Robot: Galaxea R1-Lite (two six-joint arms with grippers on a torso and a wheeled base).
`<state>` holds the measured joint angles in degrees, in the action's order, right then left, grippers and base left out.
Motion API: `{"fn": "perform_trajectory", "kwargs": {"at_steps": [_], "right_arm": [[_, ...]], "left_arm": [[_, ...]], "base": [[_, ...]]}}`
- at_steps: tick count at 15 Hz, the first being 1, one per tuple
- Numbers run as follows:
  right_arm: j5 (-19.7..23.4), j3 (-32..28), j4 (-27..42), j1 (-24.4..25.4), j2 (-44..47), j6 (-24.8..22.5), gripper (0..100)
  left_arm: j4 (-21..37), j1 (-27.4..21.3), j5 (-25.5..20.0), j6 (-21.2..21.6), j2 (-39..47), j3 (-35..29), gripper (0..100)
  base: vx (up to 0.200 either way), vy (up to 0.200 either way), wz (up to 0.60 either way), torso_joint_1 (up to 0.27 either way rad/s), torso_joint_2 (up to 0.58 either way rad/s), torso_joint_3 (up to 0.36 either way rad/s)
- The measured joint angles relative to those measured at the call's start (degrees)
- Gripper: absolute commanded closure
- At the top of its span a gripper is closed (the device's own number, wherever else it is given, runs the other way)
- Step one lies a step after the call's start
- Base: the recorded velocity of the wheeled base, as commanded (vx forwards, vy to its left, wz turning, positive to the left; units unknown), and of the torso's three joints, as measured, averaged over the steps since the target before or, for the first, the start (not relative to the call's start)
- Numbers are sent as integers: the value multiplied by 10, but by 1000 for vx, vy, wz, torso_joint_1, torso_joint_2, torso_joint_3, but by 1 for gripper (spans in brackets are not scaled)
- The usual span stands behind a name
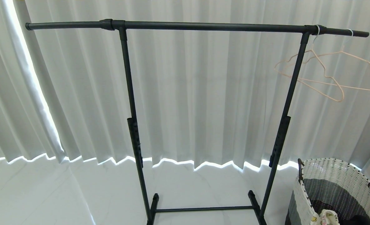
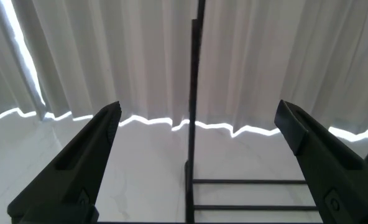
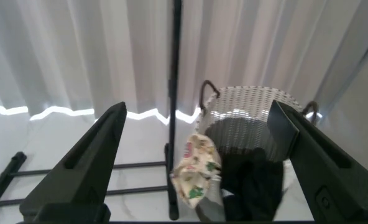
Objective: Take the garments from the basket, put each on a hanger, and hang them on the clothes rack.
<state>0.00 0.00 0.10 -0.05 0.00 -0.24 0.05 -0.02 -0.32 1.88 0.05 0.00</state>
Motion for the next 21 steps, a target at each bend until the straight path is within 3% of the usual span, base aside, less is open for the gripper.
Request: {"fn": "perform_trajectory", "kwargs": {"at_steps": [6,14,21], "right_arm": [[0,0,0,0,0,0,0],[0,0,0,-1,0,0,0],[0,0,0,0,0,0,0]], "left_arm": [[-1,0,0,1,0,0,0],[0,-1,0,-2,0,0,0],[0,0,0,0,0,0,0]], "base": [[-200,-200,0,2,2,5],[0,0,0,0,0,0],[200,0,0,4,2,3]]}}
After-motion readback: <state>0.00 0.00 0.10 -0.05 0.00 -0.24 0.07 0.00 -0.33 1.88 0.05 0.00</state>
